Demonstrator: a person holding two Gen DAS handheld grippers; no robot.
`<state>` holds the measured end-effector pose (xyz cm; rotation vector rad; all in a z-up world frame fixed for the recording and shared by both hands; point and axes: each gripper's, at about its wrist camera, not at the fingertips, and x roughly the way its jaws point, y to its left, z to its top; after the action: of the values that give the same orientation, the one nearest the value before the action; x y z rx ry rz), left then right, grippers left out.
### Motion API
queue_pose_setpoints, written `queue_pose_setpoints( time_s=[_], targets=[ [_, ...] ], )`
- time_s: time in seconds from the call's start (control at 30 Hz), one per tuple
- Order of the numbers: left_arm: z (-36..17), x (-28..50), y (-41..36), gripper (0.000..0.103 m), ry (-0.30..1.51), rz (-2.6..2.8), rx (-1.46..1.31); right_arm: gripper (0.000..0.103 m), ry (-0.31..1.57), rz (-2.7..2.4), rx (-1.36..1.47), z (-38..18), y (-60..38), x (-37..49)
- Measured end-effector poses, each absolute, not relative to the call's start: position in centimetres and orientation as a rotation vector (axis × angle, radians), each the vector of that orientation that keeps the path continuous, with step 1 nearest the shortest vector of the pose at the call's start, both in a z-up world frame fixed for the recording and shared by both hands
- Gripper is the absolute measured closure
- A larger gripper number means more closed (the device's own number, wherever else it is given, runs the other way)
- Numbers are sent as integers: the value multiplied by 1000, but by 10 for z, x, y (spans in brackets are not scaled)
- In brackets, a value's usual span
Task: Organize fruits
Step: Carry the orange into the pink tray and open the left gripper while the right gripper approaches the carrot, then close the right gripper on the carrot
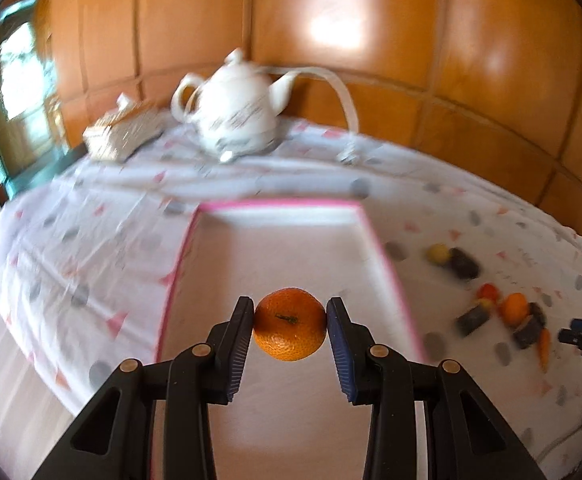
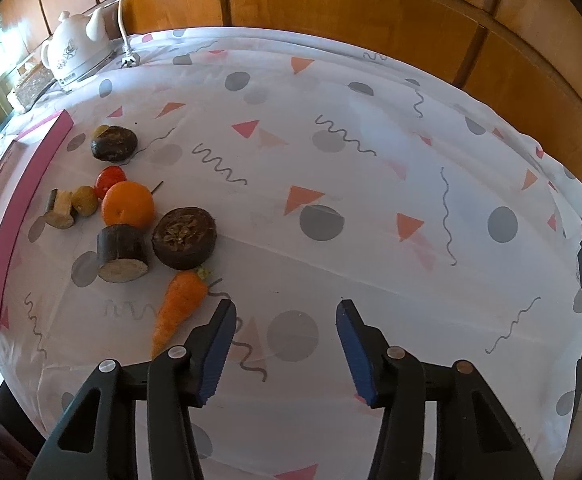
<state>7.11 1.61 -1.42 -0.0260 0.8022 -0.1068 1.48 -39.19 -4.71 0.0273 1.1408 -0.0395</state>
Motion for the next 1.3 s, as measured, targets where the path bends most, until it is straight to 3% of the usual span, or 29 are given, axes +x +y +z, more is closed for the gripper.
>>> queue_pose_setpoints(
  time_s=[0.27,1.0,1.1,1.17,1.23,1.3],
  targets=[
    [-44,73,50,65,870,-10,-91,53,1130,-10,61,-45,-385,19],
    [-51,56,56,64,862,23,-110,57,1145,108,79,-52,-357,31],
    [-51,53,55,59,856,21,-109,61,1177,123,68,-61,-353,33],
    [-50,51,55,57,857,21,-103,72,1170,133,57,-60,-351,34],
    [-49,49,53,53,853,21,-105,72,1169,132,47,-60,-350,33],
    [-46,47,53,42,842,21,-107,72,1170,130,33,-60,-350,32]
  ],
)
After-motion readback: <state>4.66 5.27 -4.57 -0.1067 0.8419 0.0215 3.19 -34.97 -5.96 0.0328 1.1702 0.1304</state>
